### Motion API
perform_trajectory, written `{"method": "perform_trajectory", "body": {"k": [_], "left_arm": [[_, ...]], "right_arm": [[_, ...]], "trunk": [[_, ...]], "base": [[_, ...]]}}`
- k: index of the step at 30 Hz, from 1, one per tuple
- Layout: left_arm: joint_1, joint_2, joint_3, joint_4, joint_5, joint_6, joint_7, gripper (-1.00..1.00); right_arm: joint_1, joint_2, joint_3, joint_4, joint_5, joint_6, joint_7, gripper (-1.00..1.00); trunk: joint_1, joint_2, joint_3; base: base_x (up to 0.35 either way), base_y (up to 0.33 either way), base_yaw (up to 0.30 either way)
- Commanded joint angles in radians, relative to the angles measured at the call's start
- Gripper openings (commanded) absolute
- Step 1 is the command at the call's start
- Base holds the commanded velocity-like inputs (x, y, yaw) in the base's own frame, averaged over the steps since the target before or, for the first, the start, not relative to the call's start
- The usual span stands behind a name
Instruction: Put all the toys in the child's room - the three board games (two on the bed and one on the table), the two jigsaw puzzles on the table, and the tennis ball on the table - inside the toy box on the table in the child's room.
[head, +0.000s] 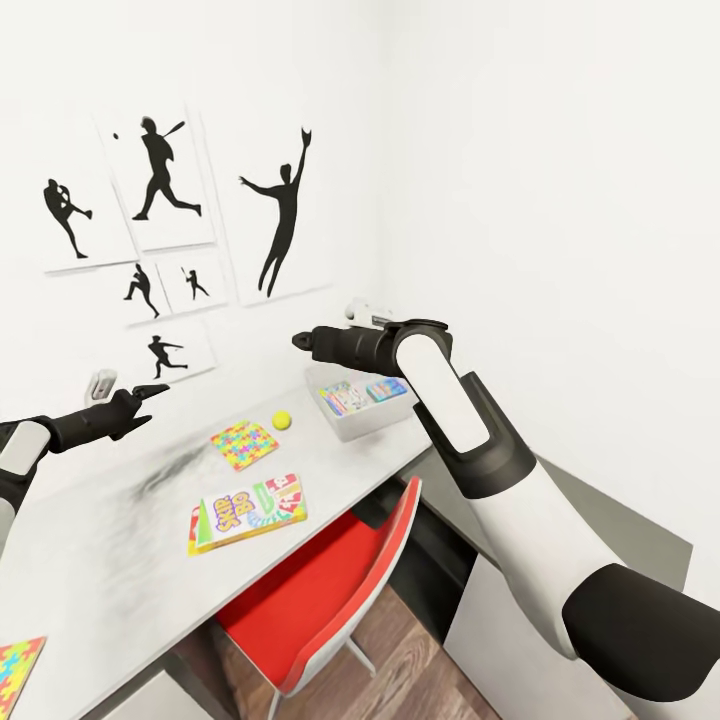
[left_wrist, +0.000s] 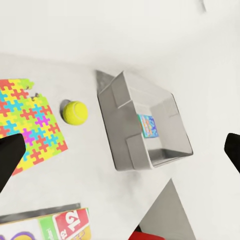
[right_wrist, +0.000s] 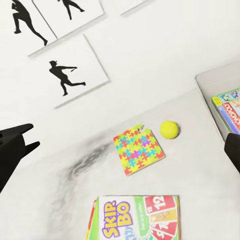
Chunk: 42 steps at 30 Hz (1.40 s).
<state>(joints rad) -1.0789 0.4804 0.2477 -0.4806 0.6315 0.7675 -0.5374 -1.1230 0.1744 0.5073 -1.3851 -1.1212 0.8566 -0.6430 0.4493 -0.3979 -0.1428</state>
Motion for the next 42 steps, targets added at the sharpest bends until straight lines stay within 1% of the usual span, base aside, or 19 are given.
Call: {"method": "perform_trajectory", "body": {"k": [1, 21, 30, 42], "left_arm": [[-0.001, 0.000, 0.004, 0.000, -0.001, 0.006, -0.002, 1.00], [0.000, 0.006, 0.005, 0.000, -0.003, 0.010, -0.003, 1.00], [0.005, 0.007, 0.006, 0.000, -0.004, 0.009, -0.004, 1.00], [0.005, 0.006, 0.005, 0.000, -0.002, 0.009, -0.004, 1.00]], "right_arm": [[-0.001, 0.000, 0.000, -0.001, -0.009, 0.001, -0.010, 1.00], [-0.001, 0.000, 0.001, -0.001, -0.009, 0.001, -0.011, 1.00], [-0.001, 0.000, 0.001, -0.002, -0.009, -0.001, -0.012, 1.00], [-0.001, 0.000, -0.001, -0.002, -0.009, 0.000, -0.011, 1.00]], "trunk": [[0.001, -0.002, -0.001], [0.001, -0.002, 0.033], [0.001, -0.002, 0.048], [0.001, -0.002, 0.068]], "base": [[0.000, 0.000, 0.000], [0.000, 0.000, 0.005], [-0.099, 0.000, 0.063], [-0.011, 0.000, 0.101]]}}
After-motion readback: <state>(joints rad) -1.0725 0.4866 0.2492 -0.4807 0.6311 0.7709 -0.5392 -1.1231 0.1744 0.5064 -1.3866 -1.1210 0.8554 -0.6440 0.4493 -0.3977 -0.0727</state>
